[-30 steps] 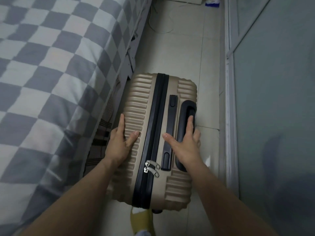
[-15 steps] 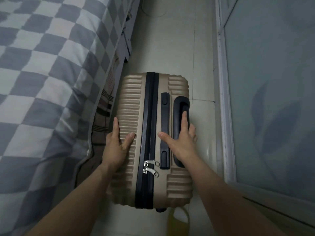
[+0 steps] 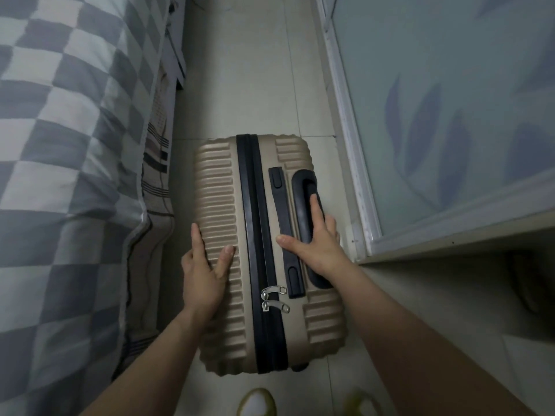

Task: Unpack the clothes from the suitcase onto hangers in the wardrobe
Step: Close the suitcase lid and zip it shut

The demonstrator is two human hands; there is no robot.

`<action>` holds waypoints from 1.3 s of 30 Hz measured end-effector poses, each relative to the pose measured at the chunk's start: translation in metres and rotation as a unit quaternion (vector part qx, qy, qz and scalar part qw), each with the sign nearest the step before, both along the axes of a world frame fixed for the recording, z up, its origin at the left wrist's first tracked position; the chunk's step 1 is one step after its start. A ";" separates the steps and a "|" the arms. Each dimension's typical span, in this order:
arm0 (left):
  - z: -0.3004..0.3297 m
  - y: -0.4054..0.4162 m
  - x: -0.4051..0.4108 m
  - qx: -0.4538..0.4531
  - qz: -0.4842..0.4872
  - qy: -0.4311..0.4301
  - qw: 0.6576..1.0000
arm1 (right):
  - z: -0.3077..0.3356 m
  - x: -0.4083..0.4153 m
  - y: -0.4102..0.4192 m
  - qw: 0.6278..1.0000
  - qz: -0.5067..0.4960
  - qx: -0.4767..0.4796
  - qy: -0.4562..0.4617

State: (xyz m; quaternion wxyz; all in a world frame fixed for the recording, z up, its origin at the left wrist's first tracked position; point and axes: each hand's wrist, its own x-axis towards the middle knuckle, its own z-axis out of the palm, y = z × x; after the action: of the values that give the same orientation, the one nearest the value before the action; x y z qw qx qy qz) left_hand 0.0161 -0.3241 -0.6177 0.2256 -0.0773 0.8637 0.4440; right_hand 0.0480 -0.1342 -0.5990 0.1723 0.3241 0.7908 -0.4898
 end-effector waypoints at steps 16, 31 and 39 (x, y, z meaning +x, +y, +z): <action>-0.005 0.115 0.191 0.104 0.256 -0.121 0.954 | 0.011 0.149 0.028 0.965 0.069 0.250 -0.028; 0.025 0.136 0.134 -0.092 -0.058 0.119 0.987 | 0.013 0.249 0.151 0.970 0.135 0.197 -0.034; 0.035 0.149 0.116 -0.139 -0.270 -0.015 0.953 | 0.010 0.271 0.130 0.941 -0.056 0.323 -0.082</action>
State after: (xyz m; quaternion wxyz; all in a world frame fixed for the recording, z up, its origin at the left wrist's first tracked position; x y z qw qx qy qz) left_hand 0.1320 -0.1752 -0.5826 0.3369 0.1218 0.9021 0.2404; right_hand 0.3194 -0.0045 -0.5891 0.0954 0.4451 0.8702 -0.1886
